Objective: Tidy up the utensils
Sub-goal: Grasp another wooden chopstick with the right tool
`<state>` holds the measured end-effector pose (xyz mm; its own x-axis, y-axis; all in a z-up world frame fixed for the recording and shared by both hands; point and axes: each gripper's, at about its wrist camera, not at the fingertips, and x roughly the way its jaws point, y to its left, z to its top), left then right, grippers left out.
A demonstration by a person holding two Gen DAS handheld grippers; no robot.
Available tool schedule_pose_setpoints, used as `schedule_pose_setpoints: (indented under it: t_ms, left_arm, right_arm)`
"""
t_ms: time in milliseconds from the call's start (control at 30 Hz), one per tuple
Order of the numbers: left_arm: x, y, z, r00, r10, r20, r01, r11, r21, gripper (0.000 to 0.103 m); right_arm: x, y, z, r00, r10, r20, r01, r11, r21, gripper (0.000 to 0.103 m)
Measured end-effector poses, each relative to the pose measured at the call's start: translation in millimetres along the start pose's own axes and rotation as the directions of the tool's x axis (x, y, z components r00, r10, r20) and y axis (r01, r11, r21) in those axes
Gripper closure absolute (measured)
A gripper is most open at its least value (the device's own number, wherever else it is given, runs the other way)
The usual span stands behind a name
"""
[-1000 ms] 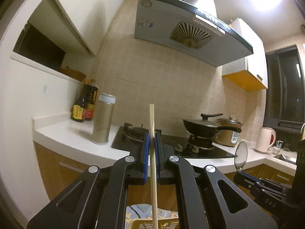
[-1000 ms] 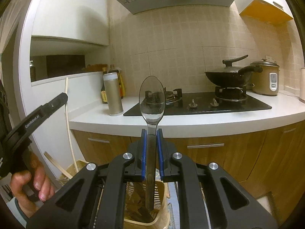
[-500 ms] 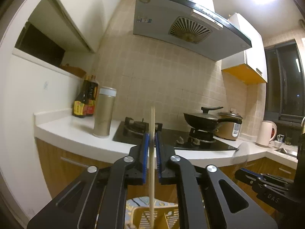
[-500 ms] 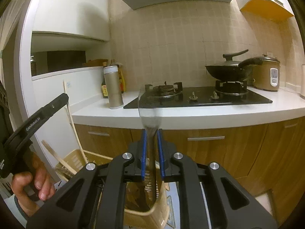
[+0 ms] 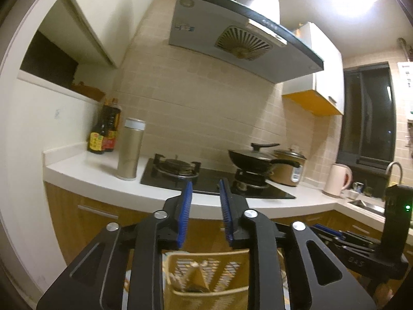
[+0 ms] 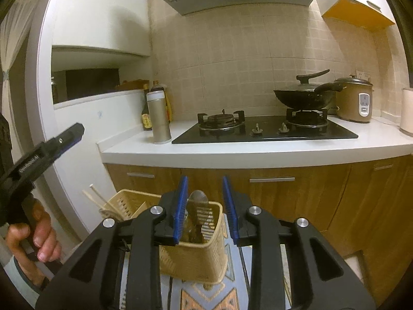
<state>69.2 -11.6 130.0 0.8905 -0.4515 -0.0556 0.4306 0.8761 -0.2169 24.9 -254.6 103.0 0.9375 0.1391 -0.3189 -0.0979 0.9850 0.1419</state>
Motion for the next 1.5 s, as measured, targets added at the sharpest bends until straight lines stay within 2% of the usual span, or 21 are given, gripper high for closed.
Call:
schedule_pose_setpoints:
  t_ms: [133,200,300,367,400,467,500,533,567,633,733,800,833,867,900,967,1067,1133,1167,1233,1500]
  left_arm:
    - [-14.8,-13.2,2.8,0.997,-0.057,-0.048,0.057,0.998,0.009,0.069]
    - [-19.6,-19.9,-1.5,0.992,-0.077,-0.098,0.080,0.996,0.027,0.068]
    - [-22.1,-25.5,-14.0,0.977,-0.093,-0.189,0.105,0.993,0.050,0.064]
    - [-19.8,-27.8,-30.2,0.953,-0.092,-0.288,0.113,0.992,0.059,0.064]
    - [-17.1,-26.9,-39.8,0.935,-0.090,-0.344,0.115,0.992,0.053,0.064]
    - [-11.2,-23.4,-56.1,0.895,-0.098,-0.436,0.122,0.992,0.028,0.064]
    - [-6.1,-19.8,-68.2,0.862,-0.104,-0.496,0.120,0.993,0.002,0.064]
    - [-2.5,-16.6,-77.2,0.839,-0.108,-0.534,0.116,0.993,-0.019,0.064]
    - [-0.1,-13.4,-83.2,0.824,-0.111,-0.556,0.112,0.993,-0.032,0.064]
    - [6.2,-6.7,-99.7,0.782,-0.116,-0.613,0.096,0.993,-0.065,0.064]
    - [16.2,1.8,-122.7,0.710,-0.151,-0.688,0.091,0.988,-0.123,0.064]
    - [23.3,5.4,-139.9,0.653,-0.156,-0.741,0.077,0.987,-0.140,0.064]
    - [23.9,5.2,-146.5,0.635,-0.155,-0.757,0.073,0.987,-0.142,0.064]
    - [25.7,5.5,-153.5,0.613,-0.157,-0.774,0.070,0.987,-0.144,0.064]
    - [28.7,5.4,-161.6,0.587,-0.161,-0.794,0.068,0.986,-0.150,0.064]
    - [31.6,3.4,-171.2,0.560,-0.171,-0.811,0.071,0.985,-0.159,0.064]
    - [35.3,-4.8,-181.9,0.531,-0.148,-0.834,0.074,0.989,-0.129,0.064]
    - [37.9,-13.1,-187.4,0.513,-0.123,-0.850,0.076,0.992,-0.097,0.064]
    - [38.6,-17.4,-189.6,0.505,-0.111,-0.856,0.078,0.993,-0.083,0.064]
    - [39.9,-24.4,-194.3,0.489,-0.087,-0.868,0.087,0.995,-0.050,0.064]
    - [37.2,-54.4,-202.0,0.496,0.074,-0.865,0.132,0.978,0.159,0.066]
  right_arm:
    - [-9.7,8.0,-2.4,0.997,-0.018,-0.071,0.017,1.000,-0.023,0.078]
    - [-10.4,10.8,-8.2,0.988,-0.034,-0.150,0.030,0.999,-0.026,0.078]
    - [-9.1,10.4,-21.3,0.958,-0.024,-0.285,0.024,1.000,-0.002,0.078]
    - [-7.0,6.7,-33.7,0.926,-0.009,-0.379,0.023,0.999,0.032,0.078]
    - [-5.5,4.3,-39.5,0.910,0.001,-0.415,0.021,0.999,0.048,0.078]
    - [-0.6,-2.4,-55.6,0.861,0.031,-0.507,0.020,0.995,0.095,0.078]
    - [0.9,-5.1,-62.2,0.844,0.047,-0.534,0.018,0.993,0.116,0.078]
    - [1.9,-8.4,-69.8,0.825,0.065,-0.562,0.017,0.990,0.139,0.078]
    - [1.9,-11.5,-77.6,0.806,0.072,-0.587,0.023,0.988,0.153,0.078]
    - [1.9,-14.3,-90.1,0.778,0.074,-0.623,0.034,0.986,0.160,0.078]
    - [5.6,-17.7,-106.7,0.737,0.087,-0.671,0.048,0.982,0.180,0.077]
    - [8.0,-20.1,-119.2,0.700,0.108,-0.706,0.054,0.978,0.203,0.070]
    - [9.4,-20.6,-125.3,0.682,0.119,-0.721,0.056,0.975,0.214,0.058]
    - [10.6,-20.7,-130.4,0.670,0.135,-0.730,0.053,0.972,0.228,0.054]
    - [11.8,-20.7,-132.7,0.665,0.139,-0.733,0.051,0.972,0.231,0.053]
    - [11.7,-16.7,-139.6,0.648,0.126,-0.751,0.045,0.978,0.203,0.053]
    - [11.8,-10.5,-149.1,0.616,0.112,-0.780,0.050,0.982,0.181,0.054]
    - [13.9,-6.9,-155.9,0.589,0.106,-0.801,0.045,0.985,0.164,0.067]
    - [15.1,-3.7,-159.8,0.575,0.098,-0.812,0.045,0.988,0.151,0.068]
    - [17.4,1.1,-162.0,0.574,0.071,-0.815,0.045,0.992,0.119,0.071]
    - [19.1,26.4,-168.5,0.545,-0.037,-0.838,0.044,0.999,-0.016,0.081]
